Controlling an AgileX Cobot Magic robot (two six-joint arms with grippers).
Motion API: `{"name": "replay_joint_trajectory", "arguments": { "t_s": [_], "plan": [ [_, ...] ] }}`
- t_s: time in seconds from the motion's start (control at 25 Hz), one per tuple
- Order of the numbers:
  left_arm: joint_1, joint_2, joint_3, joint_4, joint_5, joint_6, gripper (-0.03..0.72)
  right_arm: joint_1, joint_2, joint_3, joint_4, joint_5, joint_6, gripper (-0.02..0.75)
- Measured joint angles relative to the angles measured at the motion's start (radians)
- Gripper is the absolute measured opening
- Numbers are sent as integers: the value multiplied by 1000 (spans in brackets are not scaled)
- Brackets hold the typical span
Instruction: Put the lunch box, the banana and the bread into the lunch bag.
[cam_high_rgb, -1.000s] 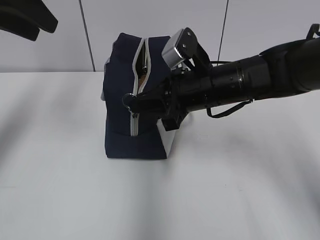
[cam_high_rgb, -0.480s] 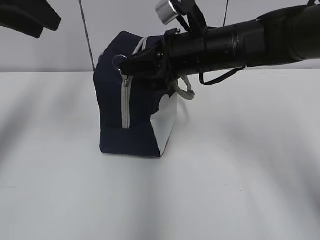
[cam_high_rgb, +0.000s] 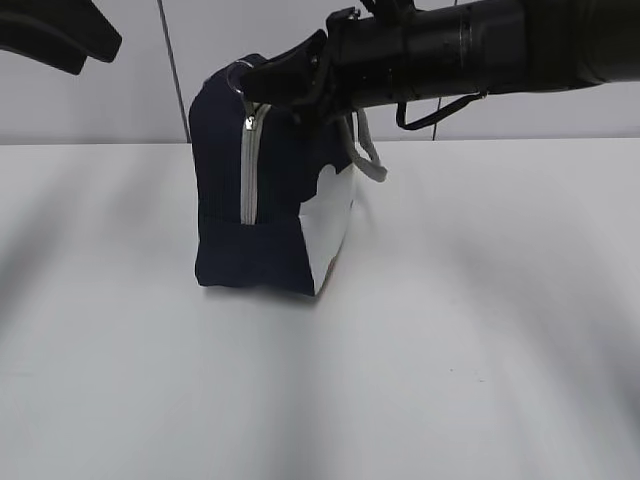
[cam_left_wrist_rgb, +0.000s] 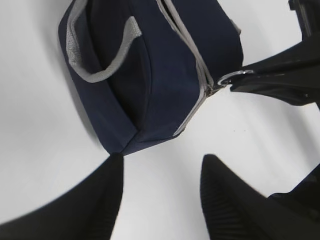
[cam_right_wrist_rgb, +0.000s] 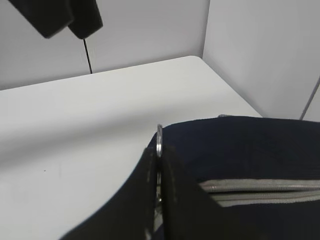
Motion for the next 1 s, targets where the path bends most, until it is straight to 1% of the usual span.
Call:
{"name": "replay_joint_trajectory", "arguments": {
  "t_s": [0.2,0.44,0.72,1.0],
  "plan": [
    [0,10,0,-1,-9,12,361,0,0,-14,2,-64,15,-16],
    [0,71,0,-13,-11,27,361,0,2,-14,4,-93,17,-16],
    [0,113,0,-68,-13,92,361,0,25,-24,9,-109,22,-16],
    [0,169,0,-115,-11,174,361,0,23,-82,7,-100,66,-16]
  ]
}}
